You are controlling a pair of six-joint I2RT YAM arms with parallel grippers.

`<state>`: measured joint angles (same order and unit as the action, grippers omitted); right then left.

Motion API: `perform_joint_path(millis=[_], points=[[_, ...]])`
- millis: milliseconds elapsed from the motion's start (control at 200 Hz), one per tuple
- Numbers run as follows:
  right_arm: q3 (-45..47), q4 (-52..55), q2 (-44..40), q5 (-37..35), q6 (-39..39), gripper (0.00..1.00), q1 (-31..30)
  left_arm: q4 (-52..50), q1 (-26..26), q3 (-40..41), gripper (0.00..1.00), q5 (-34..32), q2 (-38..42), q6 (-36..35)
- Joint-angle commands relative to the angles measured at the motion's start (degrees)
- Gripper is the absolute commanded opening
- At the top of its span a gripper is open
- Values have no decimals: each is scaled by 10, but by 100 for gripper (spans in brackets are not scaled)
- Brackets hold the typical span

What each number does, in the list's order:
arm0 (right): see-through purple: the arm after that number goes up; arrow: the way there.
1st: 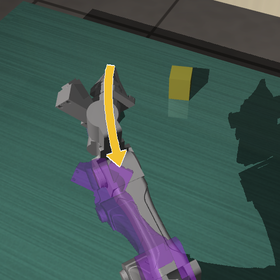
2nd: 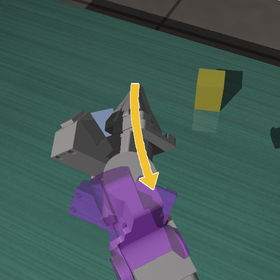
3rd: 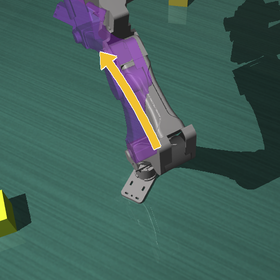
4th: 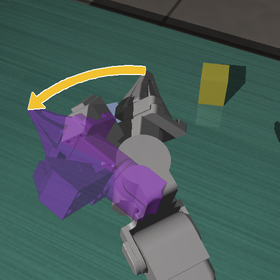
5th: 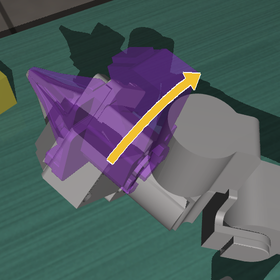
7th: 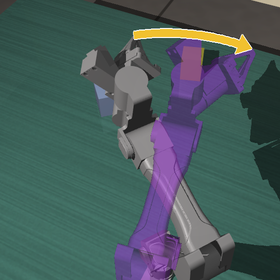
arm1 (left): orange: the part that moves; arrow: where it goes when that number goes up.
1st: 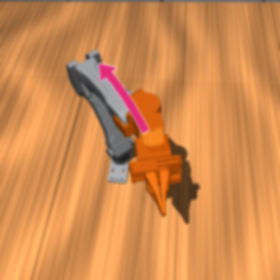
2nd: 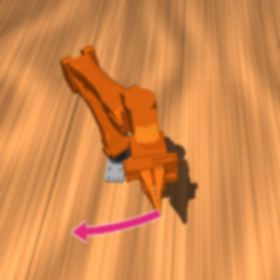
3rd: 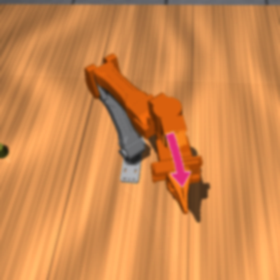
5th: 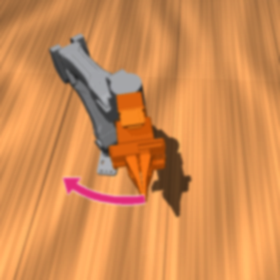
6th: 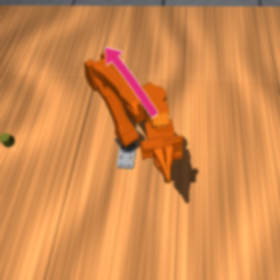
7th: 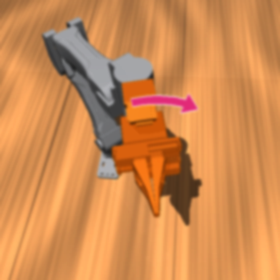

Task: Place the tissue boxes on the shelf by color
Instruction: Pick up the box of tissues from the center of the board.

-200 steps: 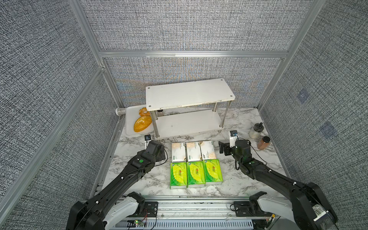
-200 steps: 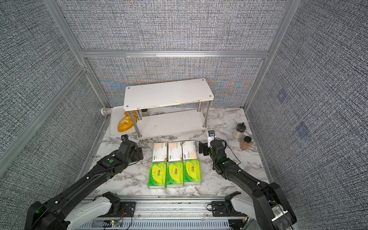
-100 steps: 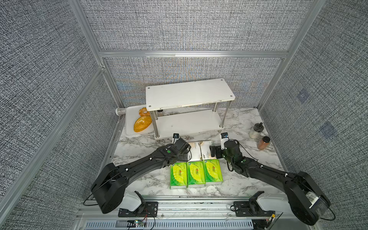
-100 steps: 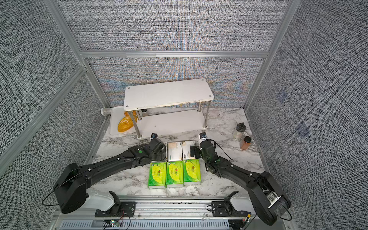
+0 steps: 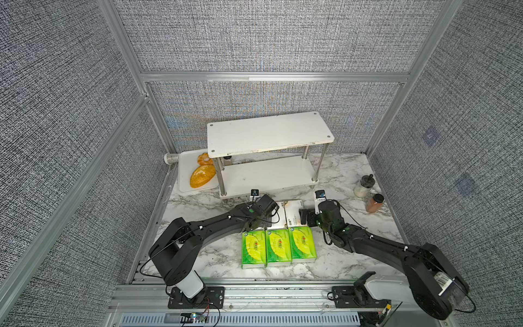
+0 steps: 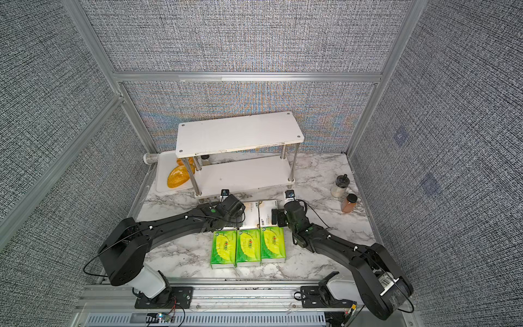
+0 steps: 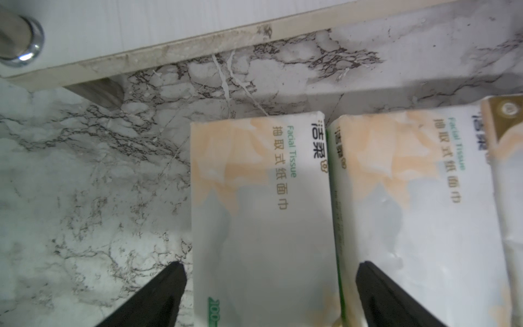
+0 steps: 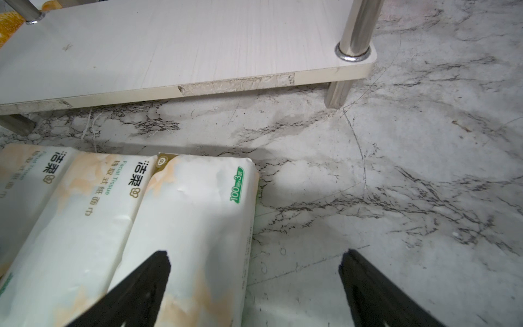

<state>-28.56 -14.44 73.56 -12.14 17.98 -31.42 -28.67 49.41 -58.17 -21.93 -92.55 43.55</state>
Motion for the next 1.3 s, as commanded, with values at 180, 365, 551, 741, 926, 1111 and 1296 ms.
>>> perform_joint_path(millis=[180, 365, 551, 741, 926, 1111, 1296], points=[[9, -14, 2, -2, 1, 99, 7, 11, -16, 17, 99, 5, -8, -1], [9, -14, 7, -1, 1, 99, 8, 45, -29, 25, 99, 37, -29, -11], [8, -15, 11, -2, 2, 99, 9, 61, -35, 28, 99, 47, -44, -13], [7, -13, 14, 2, 3, 99, 10, 62, -38, 36, 99, 48, -40, -8], [11, -18, 16, 2, 2, 99, 12, 57, -41, 30, 98, 40, -45, -25], [12, -16, 12, 4, 0, 99, 13, 72, -42, 36, 92, 45, -65, -30], [13, -13, 5, 7, -4, 99, 18, 71, -42, 42, 85, 32, -42, -36]])
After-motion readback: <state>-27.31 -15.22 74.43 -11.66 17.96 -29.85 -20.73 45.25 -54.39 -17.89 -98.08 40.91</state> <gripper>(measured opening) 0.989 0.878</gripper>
